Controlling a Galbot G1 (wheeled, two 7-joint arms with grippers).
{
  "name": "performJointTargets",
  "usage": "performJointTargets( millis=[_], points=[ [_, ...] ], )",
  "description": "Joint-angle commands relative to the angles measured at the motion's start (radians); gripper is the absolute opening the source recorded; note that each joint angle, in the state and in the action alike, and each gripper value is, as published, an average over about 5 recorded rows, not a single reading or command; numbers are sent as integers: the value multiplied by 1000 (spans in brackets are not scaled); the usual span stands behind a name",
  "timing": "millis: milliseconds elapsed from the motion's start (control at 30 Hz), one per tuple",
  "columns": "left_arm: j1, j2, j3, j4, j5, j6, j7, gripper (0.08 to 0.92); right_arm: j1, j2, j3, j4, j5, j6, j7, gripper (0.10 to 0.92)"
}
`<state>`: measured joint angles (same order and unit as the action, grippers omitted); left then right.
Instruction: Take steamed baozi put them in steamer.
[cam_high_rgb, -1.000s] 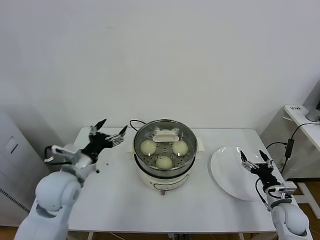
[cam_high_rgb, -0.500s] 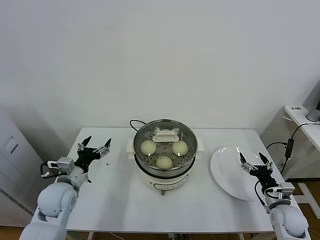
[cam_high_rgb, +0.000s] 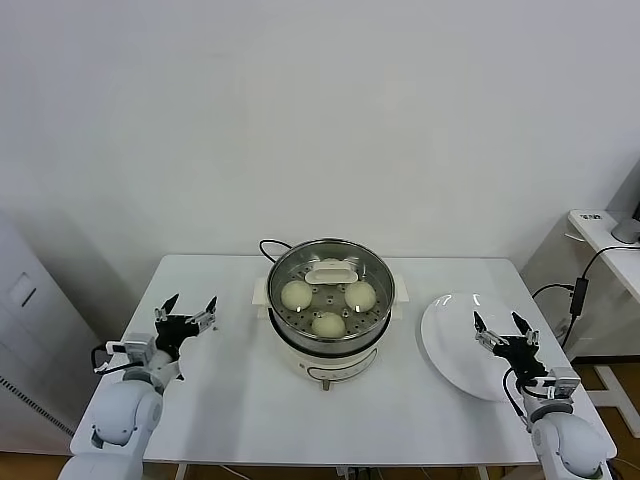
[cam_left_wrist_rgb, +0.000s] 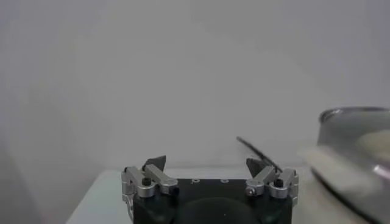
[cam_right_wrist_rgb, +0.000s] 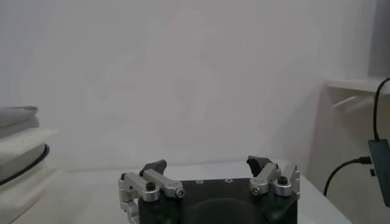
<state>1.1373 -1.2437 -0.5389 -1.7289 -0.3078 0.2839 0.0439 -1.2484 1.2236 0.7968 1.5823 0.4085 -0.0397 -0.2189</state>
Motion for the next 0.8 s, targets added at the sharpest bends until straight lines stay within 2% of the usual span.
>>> performJointTargets(
  millis=[33,800],
  points=[
    [3,-7,2,51,0,-31,-4,823,-2,8,1,8,-22,-17,7,823],
    [21,-5,-6,15,-42,-8,-4,823,-10,6,5,4,-33,-16,0,823]
  ],
)
